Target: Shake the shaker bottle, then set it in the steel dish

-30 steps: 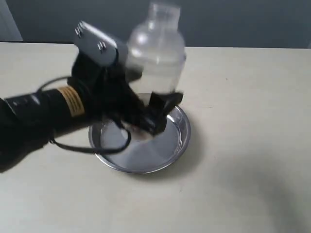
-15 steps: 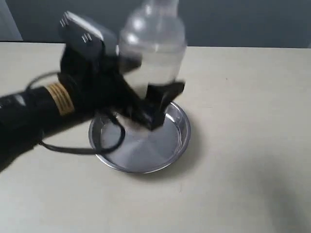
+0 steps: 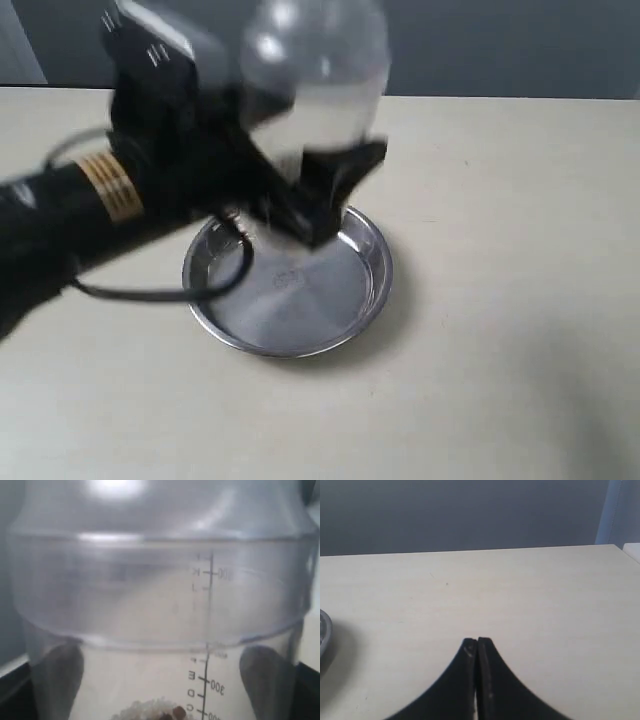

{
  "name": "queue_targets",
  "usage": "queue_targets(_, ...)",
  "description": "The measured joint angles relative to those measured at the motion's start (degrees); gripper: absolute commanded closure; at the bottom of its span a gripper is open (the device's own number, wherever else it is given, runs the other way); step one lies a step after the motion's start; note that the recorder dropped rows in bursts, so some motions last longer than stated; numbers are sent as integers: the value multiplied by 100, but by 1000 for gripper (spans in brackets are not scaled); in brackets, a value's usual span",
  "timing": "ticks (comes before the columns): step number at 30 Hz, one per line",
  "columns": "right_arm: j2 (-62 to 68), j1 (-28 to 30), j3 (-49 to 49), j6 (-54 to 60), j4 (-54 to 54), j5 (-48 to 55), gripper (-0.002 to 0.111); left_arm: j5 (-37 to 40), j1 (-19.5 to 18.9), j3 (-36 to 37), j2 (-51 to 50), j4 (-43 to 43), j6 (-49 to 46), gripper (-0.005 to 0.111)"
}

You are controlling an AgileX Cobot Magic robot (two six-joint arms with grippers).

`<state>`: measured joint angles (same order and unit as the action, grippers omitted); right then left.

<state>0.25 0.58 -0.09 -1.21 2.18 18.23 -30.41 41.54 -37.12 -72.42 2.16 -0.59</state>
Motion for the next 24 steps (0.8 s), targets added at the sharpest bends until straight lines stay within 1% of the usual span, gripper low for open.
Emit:
queue_targets(2,0,0,0,0,0,0,109,-43,-34,-230,203,106,-159,106)
queue_targets(4,0,0,0,0,0,0,109,6,-70,-162,121,195,-226,106)
queue_targets(6,0,0,0,0,0,0,109,6,-83,274,-351,282,-172,106)
queue_targets(8,0,0,0,0,0,0,109,99,-83,778,-957,295,100,106)
queue_targets(9,0,0,0,0,0,0,109,184,-83,937,-1104,229,259,106)
queue_targets(11,0,0,0,0,0,0,109,193,-83,969,-1000,8,479,106)
queue_targets(14,0,0,0,0,0,0,109,90,-83,326,-253,-477,530,106)
queue_targets(17,0,0,0,0,0,0,109,21,-156,-496,462,-504,149,106)
queue_targets(18,0,0,0,0,0,0,109,21,-210,-471,460,-445,97,106)
queue_targets(20,0,0,0,0,0,0,109,-48,-288,112,-179,-87,59,106)
queue_targets(21,0,0,0,0,0,0,109,-58,-289,594,-836,143,113,106)
queue_targets(22,0,0,0,0,0,0,109,-2,-289,790,-1085,185,208,106)
queue_targets(23,0,0,0,0,0,0,109,23,-302,889,-1131,0,512,106)
queue_targets(24,0,0,0,0,0,0,109,23,-326,780,-954,-216,661,106)
